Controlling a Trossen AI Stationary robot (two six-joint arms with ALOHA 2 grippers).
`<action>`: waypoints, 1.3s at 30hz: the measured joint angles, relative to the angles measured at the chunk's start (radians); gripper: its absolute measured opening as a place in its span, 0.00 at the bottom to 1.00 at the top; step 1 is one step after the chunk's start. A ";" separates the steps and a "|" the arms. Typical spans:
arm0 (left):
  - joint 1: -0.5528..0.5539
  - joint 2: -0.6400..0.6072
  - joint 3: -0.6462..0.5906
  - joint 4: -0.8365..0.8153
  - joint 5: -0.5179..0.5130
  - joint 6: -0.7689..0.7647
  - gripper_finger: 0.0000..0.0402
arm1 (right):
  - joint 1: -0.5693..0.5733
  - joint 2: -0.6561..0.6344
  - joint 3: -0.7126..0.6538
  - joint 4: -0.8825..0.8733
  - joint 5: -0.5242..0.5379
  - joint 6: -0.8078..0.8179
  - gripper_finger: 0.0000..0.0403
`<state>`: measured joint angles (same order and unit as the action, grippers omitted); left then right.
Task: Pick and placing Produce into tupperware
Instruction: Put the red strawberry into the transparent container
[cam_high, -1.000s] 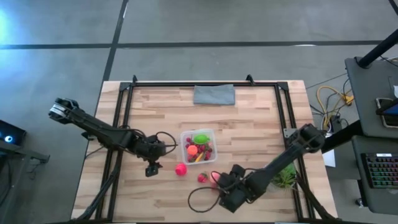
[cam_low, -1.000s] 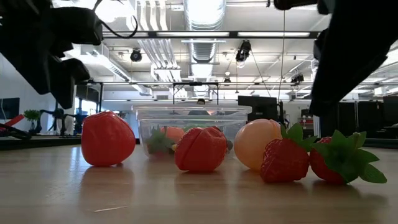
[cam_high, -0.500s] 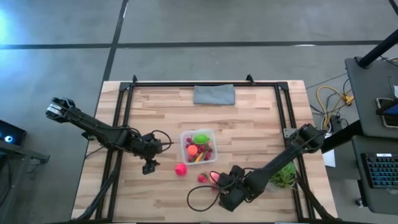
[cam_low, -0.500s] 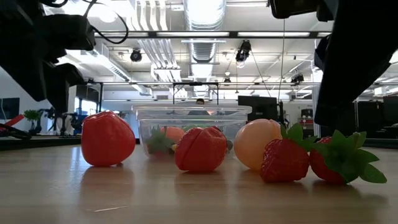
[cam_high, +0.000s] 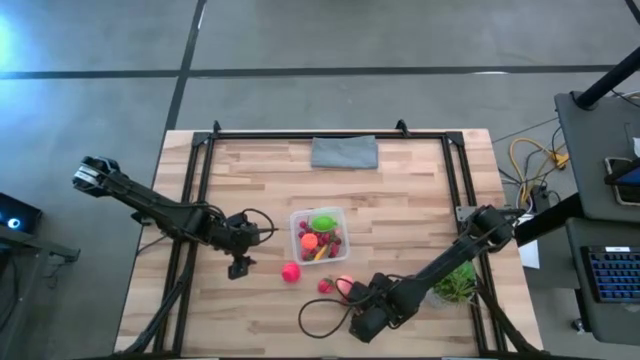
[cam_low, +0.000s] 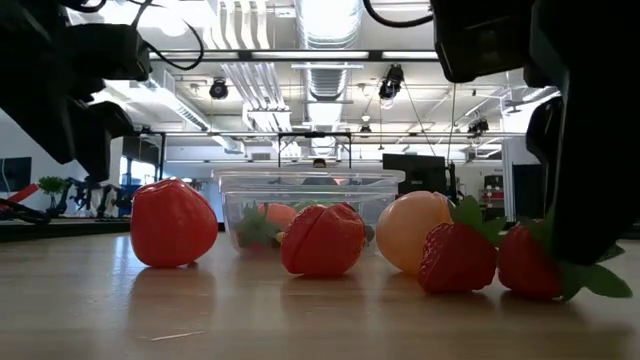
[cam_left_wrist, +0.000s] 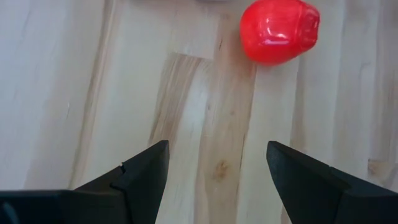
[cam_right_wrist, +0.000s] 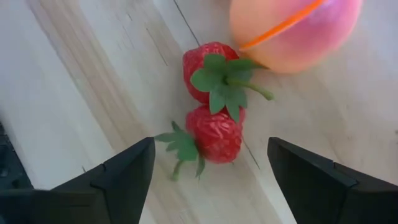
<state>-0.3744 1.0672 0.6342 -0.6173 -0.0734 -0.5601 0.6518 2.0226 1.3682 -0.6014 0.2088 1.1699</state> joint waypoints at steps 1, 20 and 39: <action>0.000 0.001 0.000 0.003 -0.012 0.004 0.64 | 0.000 -0.001 0.000 0.001 0.000 0.001 0.75; 0.002 -0.002 0.000 0.004 -0.022 0.017 0.64 | -0.006 0.041 0.000 0.005 0.057 -0.040 0.71; 0.002 -0.002 -0.001 0.003 -0.037 0.018 0.64 | -0.007 0.018 -0.003 -0.061 0.035 -0.046 0.44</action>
<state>-0.3729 1.0653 0.6334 -0.6140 -0.1108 -0.5423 0.6448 2.0407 1.3654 -0.6626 0.2433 1.1238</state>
